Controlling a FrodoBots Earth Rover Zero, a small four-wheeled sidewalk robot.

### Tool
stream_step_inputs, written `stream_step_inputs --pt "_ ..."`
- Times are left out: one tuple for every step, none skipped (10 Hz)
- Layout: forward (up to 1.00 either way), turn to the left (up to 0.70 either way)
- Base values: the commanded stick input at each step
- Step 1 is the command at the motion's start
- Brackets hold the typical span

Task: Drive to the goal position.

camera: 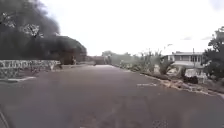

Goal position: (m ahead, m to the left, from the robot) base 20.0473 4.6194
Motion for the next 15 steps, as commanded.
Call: stream_step_inputs --pt "1.0 0.0" --pt "1.0 0.0" --pt "1.0 0.0" --pt "1.0 0.0" --pt "1.0 0.02" --pt "1.0 0.03" --pt "1.0 0.04" --pt "1.0 0.08" --pt "1.0 0.12" --pt "1.0 0.02" --pt "1.0 0.01" --pt "1.0 0.0" --pt "1.0 0.0" --pt "1.0 0.0" --pt "1.0 0.0"
